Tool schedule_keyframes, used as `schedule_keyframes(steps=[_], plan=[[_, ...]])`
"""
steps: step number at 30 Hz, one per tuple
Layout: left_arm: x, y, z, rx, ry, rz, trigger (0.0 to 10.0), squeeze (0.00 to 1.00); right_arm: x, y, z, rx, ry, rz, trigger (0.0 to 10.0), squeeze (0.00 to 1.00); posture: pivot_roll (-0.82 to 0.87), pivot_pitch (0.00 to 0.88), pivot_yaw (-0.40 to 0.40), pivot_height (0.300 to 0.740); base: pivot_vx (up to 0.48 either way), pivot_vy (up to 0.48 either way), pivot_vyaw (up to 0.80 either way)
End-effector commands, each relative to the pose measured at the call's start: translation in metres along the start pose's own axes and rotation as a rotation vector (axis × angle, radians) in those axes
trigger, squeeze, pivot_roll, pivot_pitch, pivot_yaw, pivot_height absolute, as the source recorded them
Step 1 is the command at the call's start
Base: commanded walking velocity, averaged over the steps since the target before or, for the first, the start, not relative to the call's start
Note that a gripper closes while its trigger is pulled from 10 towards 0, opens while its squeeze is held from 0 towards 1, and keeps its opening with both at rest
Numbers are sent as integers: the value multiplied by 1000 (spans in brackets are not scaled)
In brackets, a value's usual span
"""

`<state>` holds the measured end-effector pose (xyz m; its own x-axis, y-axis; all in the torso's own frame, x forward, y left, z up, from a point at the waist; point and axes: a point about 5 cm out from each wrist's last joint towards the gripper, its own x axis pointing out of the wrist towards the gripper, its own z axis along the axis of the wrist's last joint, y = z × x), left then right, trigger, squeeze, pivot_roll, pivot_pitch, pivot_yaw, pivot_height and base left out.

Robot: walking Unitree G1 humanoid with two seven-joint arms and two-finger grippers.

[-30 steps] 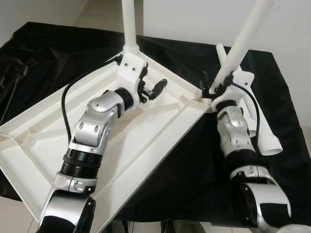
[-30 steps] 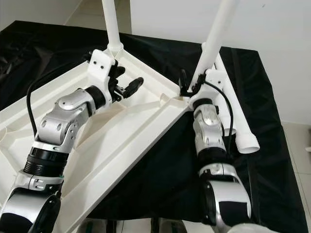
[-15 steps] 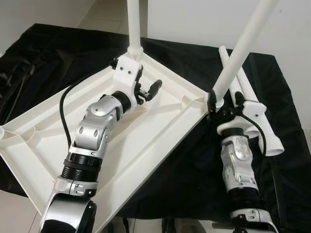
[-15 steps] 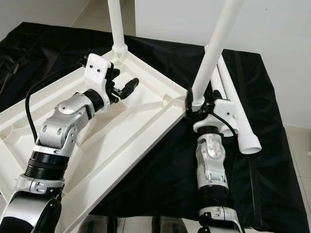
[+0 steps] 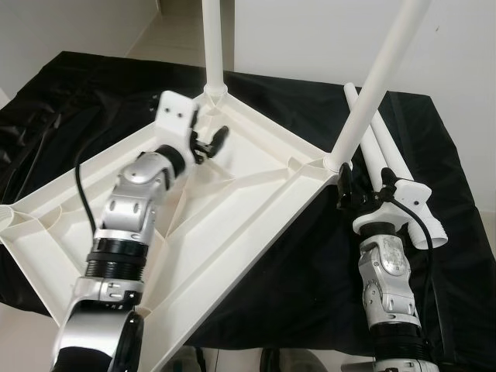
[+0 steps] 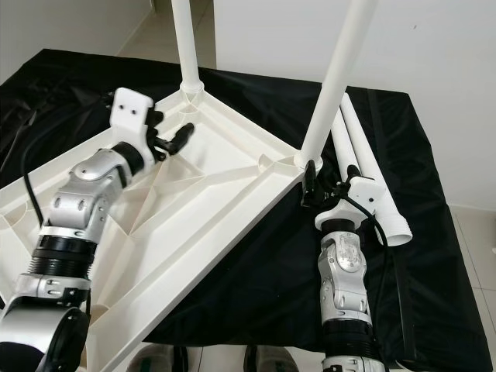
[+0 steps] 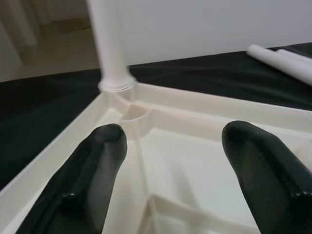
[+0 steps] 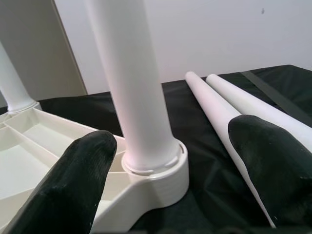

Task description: Building children table

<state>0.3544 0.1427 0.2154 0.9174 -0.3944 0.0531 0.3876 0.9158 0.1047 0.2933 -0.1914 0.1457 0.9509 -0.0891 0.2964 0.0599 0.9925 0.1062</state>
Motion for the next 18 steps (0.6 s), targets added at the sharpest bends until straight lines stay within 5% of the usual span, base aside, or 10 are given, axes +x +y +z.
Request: schedule_keyframes(steps=[1, 8, 9, 10, 11, 15, 16, 17, 18], plan=[[-5, 9, -12, -12, 37, 151, 10000, 0, -1, 1, -3, 4, 23, 13, 10000, 0, -14, 25, 3, 740, 0, 0, 0], [-19, -10, -24, -68, 54, 95, 10000, 0, 5, 4, -7, -2, 70, 47, 10000, 0, -2, 30, -2, 740, 0, 0, 0], [-20, -14, -24, -102, 48, 92, 10000, 0, 6, 3, -9, -17, 91, 47, 3961, 0, 2, 33, -6, 740, 0, 0, 0], [-20, -14, -24, -102, 48, 92, 10000, 0, 6, 3, -9, -17, 91, 47, 3961, 0, 2, 33, -6, 740, 0, 0, 0], [-19, -18, -23, -127, 42, 104, 10000, 0, 8, 3, -10, -14, 107, 45, 0, 0, 11, 39, -19, 740, 0, 0, 0], [-16, -33, -19, -69, 33, 78, 10000, 0, 15, 0, -10, -32, 124, 33, 0, 0, 15, 52, -30, 740, 0, 0, 0], [-15, -37, -17, -63, 29, 61, 10000, 0, 18, -1, -8, -37, 120, 26, 2314, 0, 16, 64, -39, 740, 0, 0, 0], [-15, -37, -17, -63, 29, 61, 10000, 0, 18, -1, -8, -37, 120, 26, 2314, 0, 16, 64, -39, 740, 0, 0, 0], [-15, -39, -14, -40, 16, 48, 10000, 0, 21, -1, -5, -40, 114, 18, 10000, 0, 16, 77, -44, 740, 0, 0, 0]])
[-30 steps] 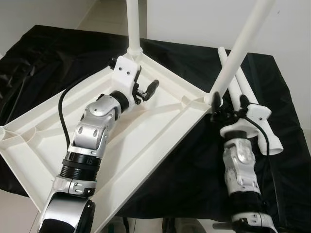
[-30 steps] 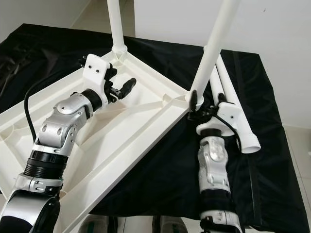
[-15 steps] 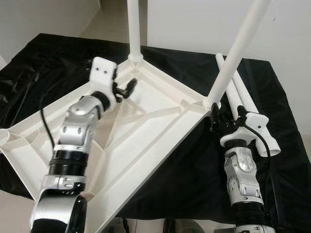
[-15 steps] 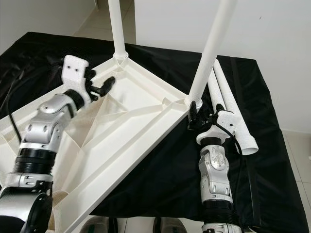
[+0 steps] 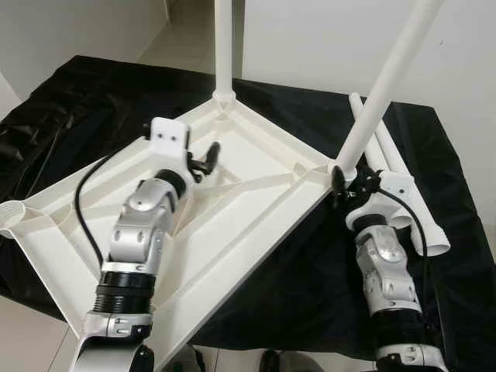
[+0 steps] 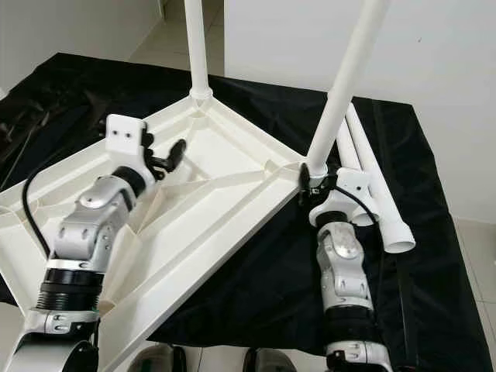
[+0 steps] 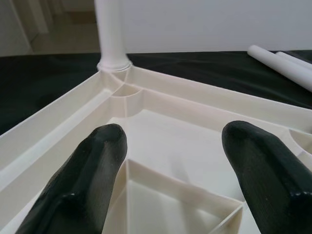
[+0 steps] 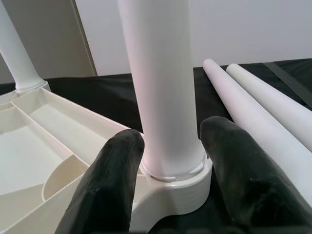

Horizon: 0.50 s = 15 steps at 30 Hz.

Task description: Building children table

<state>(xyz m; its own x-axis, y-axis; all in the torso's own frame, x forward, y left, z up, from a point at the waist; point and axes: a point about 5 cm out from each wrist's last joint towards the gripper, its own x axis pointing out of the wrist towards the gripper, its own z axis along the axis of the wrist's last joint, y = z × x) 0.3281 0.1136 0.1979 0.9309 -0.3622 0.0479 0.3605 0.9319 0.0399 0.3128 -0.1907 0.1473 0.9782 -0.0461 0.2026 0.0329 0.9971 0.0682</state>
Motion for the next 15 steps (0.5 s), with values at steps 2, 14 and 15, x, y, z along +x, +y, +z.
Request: schedule_keyframes(steps=[2, 14, 15], plan=[[-2, -3, 1, 32, 1, 7, 10000, 0, 4, -4, 2, -12, 10, -30, 10000, 0, 16, 89, -48, 740, 0, 0, 0], [-14, -18, 6, 57, 13, -27, 10000, 0, 20, -6, 10, 2, 23, -35, 10000, 0, 38, 174, -52, 740, 0, 0, 0], [-14, -18, 6, 57, 13, -27, 10000, 0, 20, -6, 10, 2, 23, -35, 10000, 0, 38, 174, -52, 740, 0, 0, 0]])
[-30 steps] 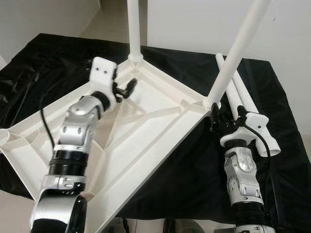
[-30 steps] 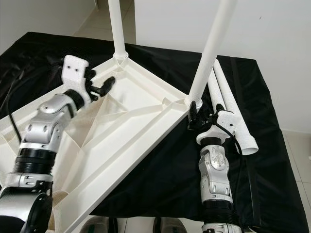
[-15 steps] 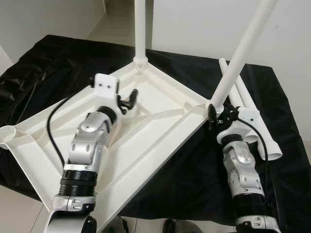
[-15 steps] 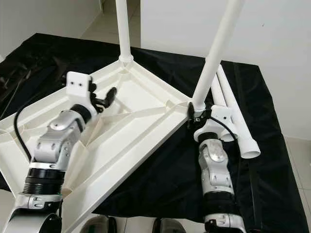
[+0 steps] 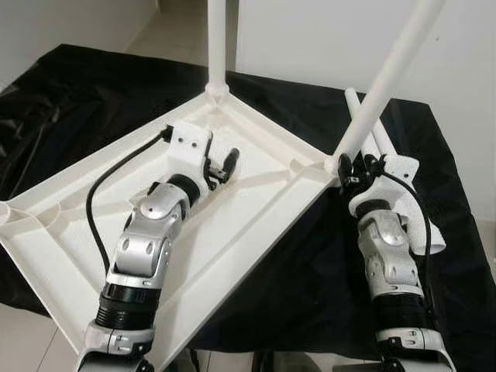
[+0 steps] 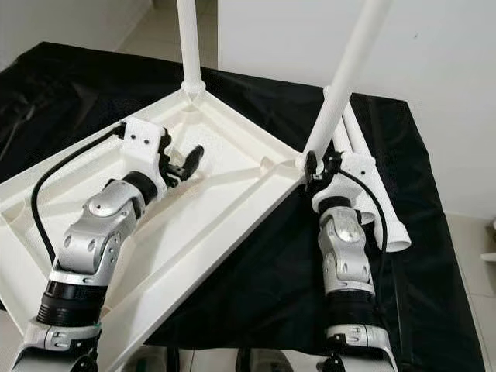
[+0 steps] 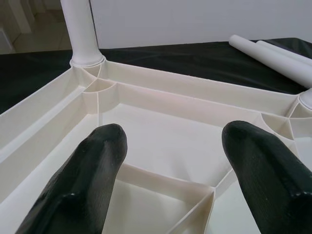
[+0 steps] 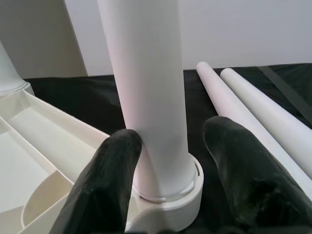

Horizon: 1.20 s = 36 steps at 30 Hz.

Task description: Building children table

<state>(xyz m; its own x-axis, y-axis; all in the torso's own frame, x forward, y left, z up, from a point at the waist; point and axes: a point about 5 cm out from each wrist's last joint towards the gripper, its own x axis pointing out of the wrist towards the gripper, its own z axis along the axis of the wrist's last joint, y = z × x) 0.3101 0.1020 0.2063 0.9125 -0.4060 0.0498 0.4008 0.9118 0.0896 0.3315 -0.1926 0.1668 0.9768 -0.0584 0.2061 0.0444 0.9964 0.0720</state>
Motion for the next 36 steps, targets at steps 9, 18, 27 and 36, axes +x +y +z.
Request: schedule_keyframes(steps=[9, 18, 27, 36], plan=[[-6, -4, 5, 26, 17, -4, 10000, 0, 40, 6, 10, 39, 38, 59, 10000, 0, 57, 208, -45, 740, 0, 0, 0], [-6, -7, 8, 16, 23, -18, 10000, 0, 63, 18, 21, 32, 15, 113, 10000, 0, 63, 233, -27, 740, 0, 0, 0], [-8, -13, 11, 68, 36, -117, 10000, 0, 70, 28, 27, 65, -37, 170, 10000, 0, 71, 243, -17, 740, 0, 0, 0], [3, 6, 22, 155, 26, -175, 10000, 0, 48, 18, 23, 100, -109, 210, 10000, 0, 57, 215, -10, 740, 0, 0, 0]])
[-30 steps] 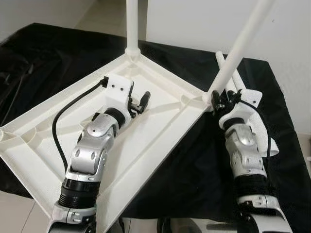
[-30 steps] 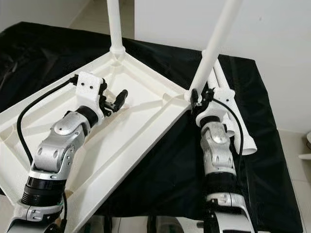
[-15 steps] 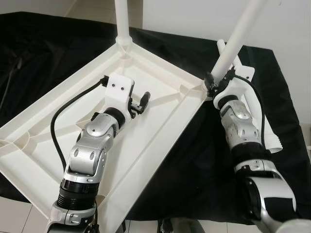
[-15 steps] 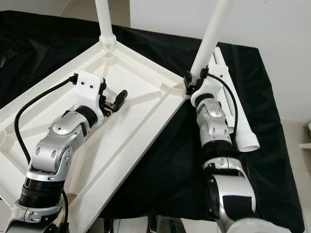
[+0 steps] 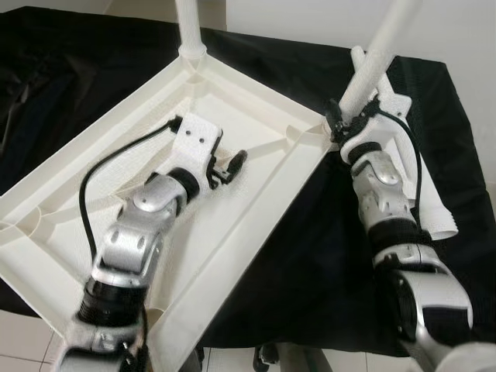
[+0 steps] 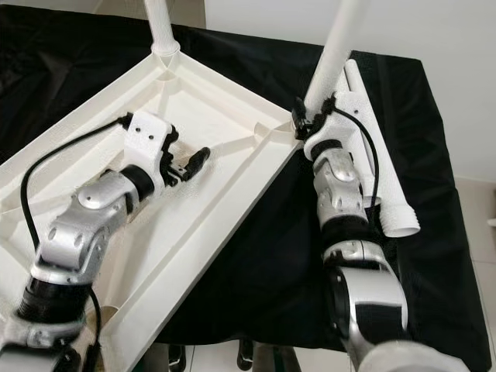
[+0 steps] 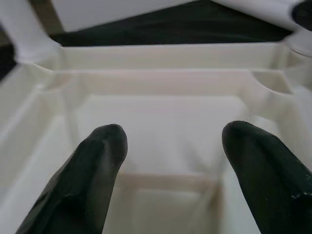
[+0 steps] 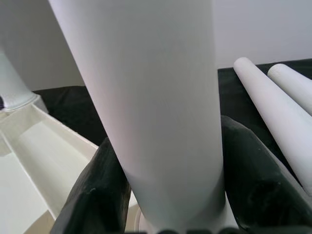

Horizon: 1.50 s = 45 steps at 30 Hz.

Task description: Building children table

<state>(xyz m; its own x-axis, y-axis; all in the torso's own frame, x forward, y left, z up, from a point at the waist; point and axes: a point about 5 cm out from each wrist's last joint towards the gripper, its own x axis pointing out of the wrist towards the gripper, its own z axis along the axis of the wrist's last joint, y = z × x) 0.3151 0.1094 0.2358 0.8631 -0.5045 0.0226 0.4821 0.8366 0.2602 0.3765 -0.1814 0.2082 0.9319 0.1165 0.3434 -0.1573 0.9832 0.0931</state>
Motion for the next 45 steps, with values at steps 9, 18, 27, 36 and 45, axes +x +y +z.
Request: schedule_keyframes(steps=[9, 18, 27, 36, 45], plan=[[14, 6, 5, 24, -24, -85, 10000, 0, -41, 9, -11, 32, -2, 109, 10000, 0, 43, 169, -9, 740, 0, 0, 0], [23, 1, 17, 56, -67, -168, 10000, 0, -47, 4, -2, 40, -44, 94, 10000, 0, 22, 145, 3, 740, 0, 0, 0], [23, -4, 17, 38, -78, -207, 10000, 0, -31, 6, 1, 5, -27, 118, 10000, 0, 24, 155, 13, 740, 0, 0, 0], [17, -7, 14, -2, -72, -203, 10000, 0, 0, 0, 7, -34, -55, 62, 10000, 1000, 43, 188, 11, 740, 0, 0, 0], [12, -10, 12, -17, -58, -197, 10000, 0, 16, 7, 23, 9, -143, 41, 10000, 0, 66, 216, 6, 740, 0, 0, 0]])
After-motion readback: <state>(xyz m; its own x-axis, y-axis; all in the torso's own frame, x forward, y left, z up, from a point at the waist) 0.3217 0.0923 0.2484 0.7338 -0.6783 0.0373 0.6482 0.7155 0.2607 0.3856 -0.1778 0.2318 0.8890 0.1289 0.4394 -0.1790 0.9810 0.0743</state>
